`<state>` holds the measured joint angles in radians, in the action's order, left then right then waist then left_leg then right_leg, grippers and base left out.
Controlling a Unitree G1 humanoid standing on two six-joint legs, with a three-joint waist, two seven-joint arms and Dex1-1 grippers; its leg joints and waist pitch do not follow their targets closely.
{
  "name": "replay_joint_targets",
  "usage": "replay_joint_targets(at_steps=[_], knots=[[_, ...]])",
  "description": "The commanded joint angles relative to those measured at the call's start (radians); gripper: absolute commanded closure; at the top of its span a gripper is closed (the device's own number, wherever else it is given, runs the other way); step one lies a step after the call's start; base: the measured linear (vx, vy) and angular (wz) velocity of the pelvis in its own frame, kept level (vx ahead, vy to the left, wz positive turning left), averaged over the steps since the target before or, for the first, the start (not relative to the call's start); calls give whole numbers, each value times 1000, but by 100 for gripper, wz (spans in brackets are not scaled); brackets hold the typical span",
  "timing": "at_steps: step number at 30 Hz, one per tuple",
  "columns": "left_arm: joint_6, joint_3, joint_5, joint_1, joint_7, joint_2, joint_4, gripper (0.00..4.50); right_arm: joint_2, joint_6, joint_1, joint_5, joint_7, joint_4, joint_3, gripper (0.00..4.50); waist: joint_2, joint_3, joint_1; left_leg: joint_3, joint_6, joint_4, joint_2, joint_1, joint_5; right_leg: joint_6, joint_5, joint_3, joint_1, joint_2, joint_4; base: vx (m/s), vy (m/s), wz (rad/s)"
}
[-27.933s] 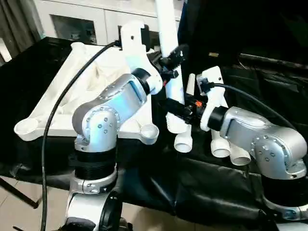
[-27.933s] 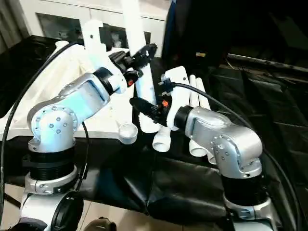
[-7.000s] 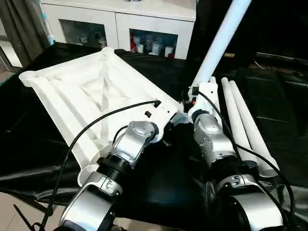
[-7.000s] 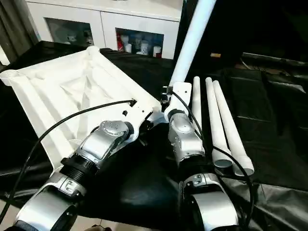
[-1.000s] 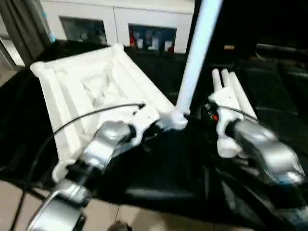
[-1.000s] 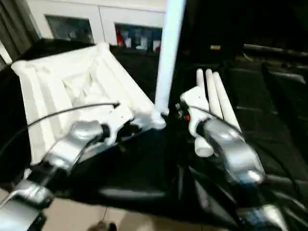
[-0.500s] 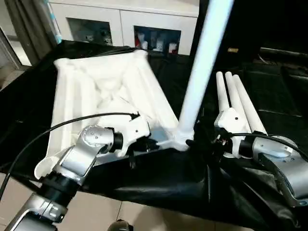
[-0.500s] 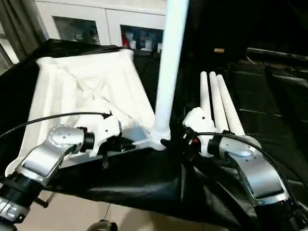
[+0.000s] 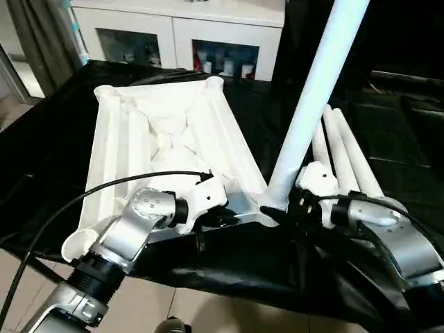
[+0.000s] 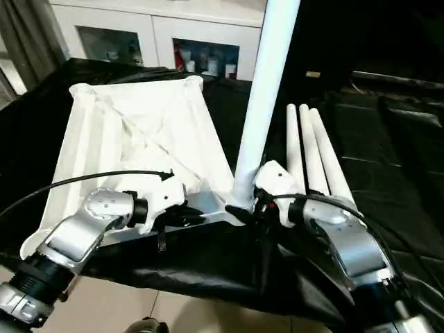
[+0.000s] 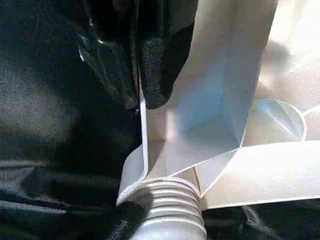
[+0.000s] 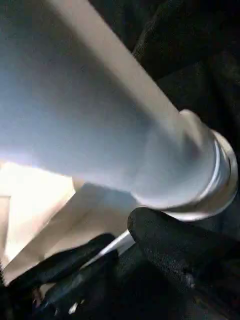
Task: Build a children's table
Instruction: Rotate leg to tighten
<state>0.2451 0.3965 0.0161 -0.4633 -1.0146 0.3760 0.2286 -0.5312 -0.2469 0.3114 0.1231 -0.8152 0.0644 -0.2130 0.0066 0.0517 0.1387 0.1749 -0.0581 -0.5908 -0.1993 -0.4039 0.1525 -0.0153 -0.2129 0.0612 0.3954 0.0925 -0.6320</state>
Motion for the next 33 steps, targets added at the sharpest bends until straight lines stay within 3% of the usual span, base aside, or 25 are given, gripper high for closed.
replay_joint_targets(at_steps=[1, 11, 19, 21, 33], knots=[[-48, 3, 0, -30, -3, -6, -17, 450, 2, 17, 7, -13, -2, 15, -18, 3, -2, -72, -8, -5, 29, 59, -26, 29, 167, 226, 21, -39, -46, 43, 65, 0, 0, 0], [-62, 7, 14, -7, 12, -3, 4, 450, 18, 47, 16, -28, -19, 73, -23, 3, -8, -67, -10, -4, 34, 61, -28, 30, 182, 225, -14, -39, -45, 44, 67, 0, 0, 0], [-69, 4, 14, -3, 6, 6, 8, 450, 49, 54, 20, 16, -24, 118, 10, 3, -7, -67, -12, -4, 41, 61, -28, 29, 179, 229, -16, -39, -43, 44, 66, 0, 0, 0], [-68, 5, 13, -1, 5, 7, 6, 450, 53, 61, 20, 21, -26, 129, 15, 37, -7, -66, -11, -4, 40, 61, -28, 29, 177, 230, -11, -39, -43, 44, 66, 0, 0, 0], [-64, 7, 12, -2, -2, 14, 4, 450, 64, 76, 16, 19, -28, 149, 23, 130, -5, -65, -14, -5, 37, 63, -28, 29, 192, 231, -18, -39, -44, 44, 67, 0, 0, 0]])
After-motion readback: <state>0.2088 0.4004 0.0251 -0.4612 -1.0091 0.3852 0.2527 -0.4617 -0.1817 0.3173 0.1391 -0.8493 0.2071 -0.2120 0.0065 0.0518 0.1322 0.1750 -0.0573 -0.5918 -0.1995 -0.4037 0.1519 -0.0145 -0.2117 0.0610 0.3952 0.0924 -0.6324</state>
